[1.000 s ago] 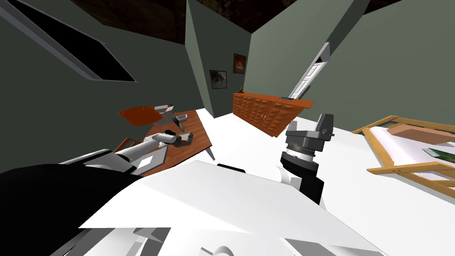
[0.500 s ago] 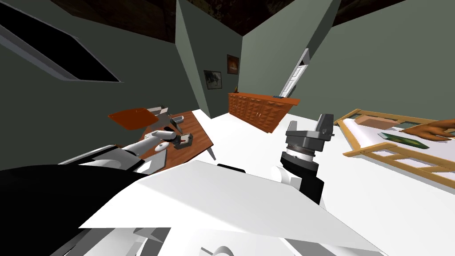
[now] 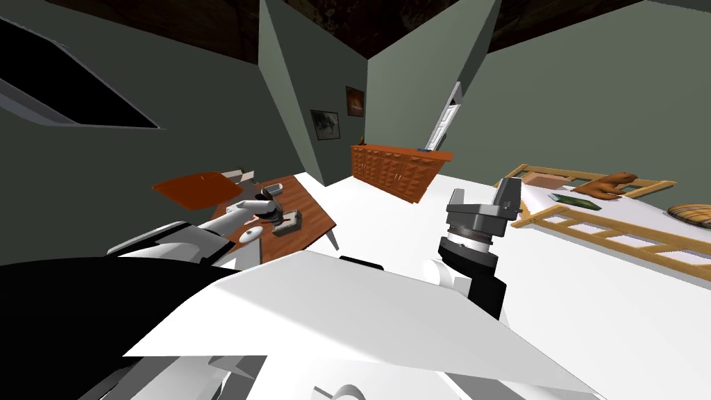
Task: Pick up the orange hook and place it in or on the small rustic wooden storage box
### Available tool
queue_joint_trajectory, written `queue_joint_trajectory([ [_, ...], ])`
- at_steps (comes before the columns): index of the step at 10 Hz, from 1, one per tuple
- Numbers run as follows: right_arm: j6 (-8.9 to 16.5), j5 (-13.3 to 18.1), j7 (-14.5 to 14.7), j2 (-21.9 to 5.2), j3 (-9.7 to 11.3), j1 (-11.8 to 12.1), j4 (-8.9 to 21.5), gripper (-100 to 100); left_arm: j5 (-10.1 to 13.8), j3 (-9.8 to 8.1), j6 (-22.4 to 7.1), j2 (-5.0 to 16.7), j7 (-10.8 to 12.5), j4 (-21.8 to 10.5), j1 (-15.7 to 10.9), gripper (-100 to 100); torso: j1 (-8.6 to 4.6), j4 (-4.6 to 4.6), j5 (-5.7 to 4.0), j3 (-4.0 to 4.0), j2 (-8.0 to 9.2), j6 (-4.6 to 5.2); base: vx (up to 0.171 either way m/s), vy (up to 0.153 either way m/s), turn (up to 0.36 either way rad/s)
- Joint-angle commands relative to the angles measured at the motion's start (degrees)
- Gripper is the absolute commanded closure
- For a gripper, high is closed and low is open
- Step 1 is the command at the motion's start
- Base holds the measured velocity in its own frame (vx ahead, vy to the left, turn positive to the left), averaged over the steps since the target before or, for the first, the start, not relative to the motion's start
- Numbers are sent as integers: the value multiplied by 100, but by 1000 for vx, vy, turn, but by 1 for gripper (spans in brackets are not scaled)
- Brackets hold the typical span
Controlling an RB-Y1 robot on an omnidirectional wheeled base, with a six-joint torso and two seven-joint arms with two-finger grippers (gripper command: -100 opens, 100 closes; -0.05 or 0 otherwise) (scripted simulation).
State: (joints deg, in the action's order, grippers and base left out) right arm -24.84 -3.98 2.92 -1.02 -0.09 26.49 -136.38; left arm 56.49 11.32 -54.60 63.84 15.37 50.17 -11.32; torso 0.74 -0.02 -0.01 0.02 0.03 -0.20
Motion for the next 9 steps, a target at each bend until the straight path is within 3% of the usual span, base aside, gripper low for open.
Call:
queue_joint_trajectory([
  [1,0,0,0,0,0,0,0,0,121,-98,-286,-39,-46,-229,-213,100,0,0,0,0,0,0,-86,132,-195],
  [2,0,0,0,0,0,-1,0,0,121,-98,-324,-39,-46,-229,-213,100,4,2,-1,0,0,9,-82,126,-132],
  [4,0,0,0,0,0,0,0,0,302,-250,-702,-108,-109,-586,-565,100,9,1,1,-3,-6,7,-79,177,-249],
  [7,0,0,0,0,0,0,0,0,384,-319,-999,-137,-135,-743,-722,100,12,2,3,3,4,-3,-99,135,-122],
  [9,0,0,0,0,0,0,0,0,527,-439,-1361,-185,-177,-1009,-989,100,1,3,-1,4,5,-1,-104,140,-194],
])
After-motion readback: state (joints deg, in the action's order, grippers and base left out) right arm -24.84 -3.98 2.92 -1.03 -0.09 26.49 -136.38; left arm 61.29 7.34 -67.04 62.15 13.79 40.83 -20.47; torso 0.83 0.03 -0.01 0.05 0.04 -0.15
